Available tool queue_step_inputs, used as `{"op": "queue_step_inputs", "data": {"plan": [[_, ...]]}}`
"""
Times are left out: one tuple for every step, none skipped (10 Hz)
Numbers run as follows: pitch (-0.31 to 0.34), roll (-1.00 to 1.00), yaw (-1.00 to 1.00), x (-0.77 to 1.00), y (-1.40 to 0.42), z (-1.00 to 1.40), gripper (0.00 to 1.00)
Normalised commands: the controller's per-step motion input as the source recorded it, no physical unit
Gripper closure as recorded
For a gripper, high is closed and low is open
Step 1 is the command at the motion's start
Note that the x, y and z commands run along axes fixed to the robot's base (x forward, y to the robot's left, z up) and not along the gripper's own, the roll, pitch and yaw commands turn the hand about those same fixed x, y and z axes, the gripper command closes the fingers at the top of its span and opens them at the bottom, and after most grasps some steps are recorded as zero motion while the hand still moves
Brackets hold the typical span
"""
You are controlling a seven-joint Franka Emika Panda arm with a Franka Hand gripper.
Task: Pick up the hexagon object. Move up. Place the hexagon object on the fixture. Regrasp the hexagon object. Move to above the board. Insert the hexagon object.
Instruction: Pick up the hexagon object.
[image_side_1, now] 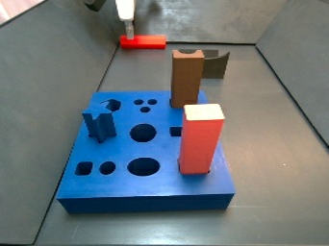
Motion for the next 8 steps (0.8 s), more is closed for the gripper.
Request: {"op": "queue_step_inputs", "data": {"plan": [[-0.19,-0.36,-0.42,0.26,0.17,-0.31,0.0],[-0.219,-0.43,-0.43,0.28,0.09,-0.21,0.0],[-0.24,-0.45,-0.31,0.4,0.0,-0.19,0.0],[-0.243,-0.41,-0.23,0.36,-0.05,-0.27,0.0],[-0.24,-0.42,-0.24,0.35,-0.05,-0.26,0.0],[-0.234,-0.41,-0.14,0.22,-0.11,-0.25,0.0],[-0.217,-0.4,-0.06,0.14,-0.11,-0.27,0.0],[-0.191,-0.44,-0.05,0.12,-0.17,-0.17,0.0]]}}
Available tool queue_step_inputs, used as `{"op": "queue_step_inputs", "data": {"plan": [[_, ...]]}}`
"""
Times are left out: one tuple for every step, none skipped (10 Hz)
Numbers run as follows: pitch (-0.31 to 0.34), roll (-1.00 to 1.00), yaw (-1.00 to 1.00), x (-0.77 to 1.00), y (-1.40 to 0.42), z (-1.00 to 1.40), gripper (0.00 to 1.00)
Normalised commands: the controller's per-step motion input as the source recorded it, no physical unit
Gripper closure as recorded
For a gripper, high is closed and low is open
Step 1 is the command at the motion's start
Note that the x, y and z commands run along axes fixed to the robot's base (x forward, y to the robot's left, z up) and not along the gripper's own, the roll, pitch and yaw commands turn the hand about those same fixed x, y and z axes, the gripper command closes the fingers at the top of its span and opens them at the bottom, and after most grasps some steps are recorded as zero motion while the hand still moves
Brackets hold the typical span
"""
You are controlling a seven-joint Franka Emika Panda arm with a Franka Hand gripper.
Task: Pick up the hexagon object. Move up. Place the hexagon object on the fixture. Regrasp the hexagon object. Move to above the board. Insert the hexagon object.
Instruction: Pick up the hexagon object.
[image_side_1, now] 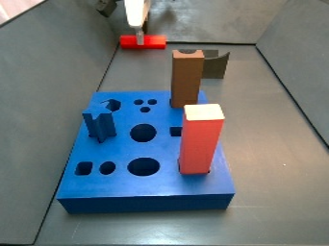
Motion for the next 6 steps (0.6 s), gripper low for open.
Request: {"op": "queue_step_inputs", "data": {"plan": [[-0.154,-0.47,-0.01,0.09,-0.24,-0.09,0.0],[-0.136,-0.46,0.0,0.08,-0.22,-0.11,0.0],[-0.107,-0.39,0.0,0.03,-0.07,-0.27,0.0],[-0.1,-0.36,0.0,0.0,0.0,-0.37,0.0],[-0.099,-0.28,0.0,0.0,0.04,-0.58,0.0],[-0.111,-0.27,0.0,0.0,0.08,-0.62,0.0]]}}
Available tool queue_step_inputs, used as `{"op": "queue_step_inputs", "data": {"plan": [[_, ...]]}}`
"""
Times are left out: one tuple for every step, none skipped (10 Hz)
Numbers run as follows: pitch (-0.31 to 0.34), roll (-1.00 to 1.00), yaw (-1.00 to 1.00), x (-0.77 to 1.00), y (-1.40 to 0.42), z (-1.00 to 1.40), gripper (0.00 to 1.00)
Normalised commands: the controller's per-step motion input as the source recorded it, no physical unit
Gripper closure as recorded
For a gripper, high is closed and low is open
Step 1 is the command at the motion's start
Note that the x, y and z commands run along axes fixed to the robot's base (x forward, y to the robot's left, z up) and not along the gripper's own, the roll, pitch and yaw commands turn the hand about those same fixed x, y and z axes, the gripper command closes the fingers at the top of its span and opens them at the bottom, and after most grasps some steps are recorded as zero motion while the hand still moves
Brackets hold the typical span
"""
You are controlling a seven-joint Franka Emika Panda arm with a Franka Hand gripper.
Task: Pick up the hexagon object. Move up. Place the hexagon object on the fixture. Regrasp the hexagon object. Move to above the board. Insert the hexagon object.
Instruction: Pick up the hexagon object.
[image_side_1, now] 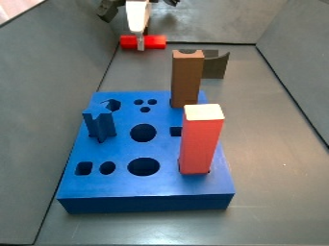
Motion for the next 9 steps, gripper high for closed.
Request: {"op": "queue_step_inputs", "data": {"plan": [[-0.114,-0.24,0.0,0.0,0.12,-0.69,0.0],[-0.076,-0.14,0.0,0.0,0.28,-0.92,0.0],[-0.037,-0.04,0.0,-0.01,0.11,-1.0,0.0],[-0.039,-0.05,0.0,0.0,0.0,-1.0,0.0],[-0.057,-0.09,0.0,0.0,-0.11,-0.94,0.0],[-0.061,-0.1,0.0,0.0,-0.13,-0.91,0.0],[-0.066,-0.11,0.0,0.0,-0.14,-0.89,0.0],[-0.089,-0.15,0.0,0.05,-0.34,-0.74,0.0],[-0.081,-0.13,0.0,0.0,-0.29,-0.8,0.0]]}}
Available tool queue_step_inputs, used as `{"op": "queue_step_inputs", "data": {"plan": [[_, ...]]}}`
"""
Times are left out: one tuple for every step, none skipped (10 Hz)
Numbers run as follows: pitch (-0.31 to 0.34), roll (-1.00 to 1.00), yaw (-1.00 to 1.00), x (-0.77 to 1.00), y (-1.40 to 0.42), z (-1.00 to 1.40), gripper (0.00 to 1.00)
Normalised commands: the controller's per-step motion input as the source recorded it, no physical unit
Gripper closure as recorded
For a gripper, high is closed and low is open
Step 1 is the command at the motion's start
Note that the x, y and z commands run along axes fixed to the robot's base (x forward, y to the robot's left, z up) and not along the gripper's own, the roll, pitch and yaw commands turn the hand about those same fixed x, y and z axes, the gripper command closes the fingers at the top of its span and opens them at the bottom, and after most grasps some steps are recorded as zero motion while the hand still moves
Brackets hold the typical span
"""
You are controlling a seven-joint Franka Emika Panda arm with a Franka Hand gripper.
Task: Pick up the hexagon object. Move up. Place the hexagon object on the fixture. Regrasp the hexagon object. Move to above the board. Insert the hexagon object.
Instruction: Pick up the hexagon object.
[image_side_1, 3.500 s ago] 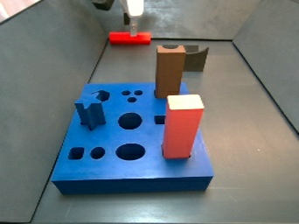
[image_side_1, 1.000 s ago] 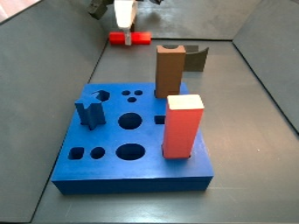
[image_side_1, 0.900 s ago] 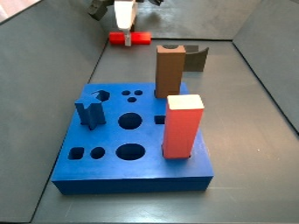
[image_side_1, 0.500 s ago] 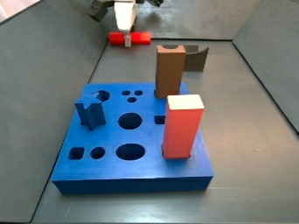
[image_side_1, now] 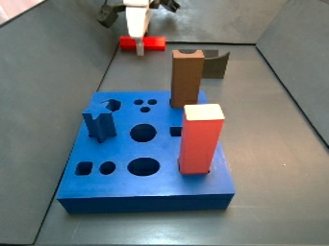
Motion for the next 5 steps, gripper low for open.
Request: {"op": "queue_step_inputs", "data": {"plan": [[-0.08,-0.12,0.0,0.0,-0.27,-0.83,0.0],[-0.111,-0.16,-0.01,-0.02,0.0,-0.73,0.0],[-0.01,-0.01,-0.15,-0.09,0.0,-0.31,0.0],[0.0,-0.12,0.0,0.0,0.07,-0.09,0.0],[0.0,0.0,0.0,0.0,0.0,0.0,0.0]]}}
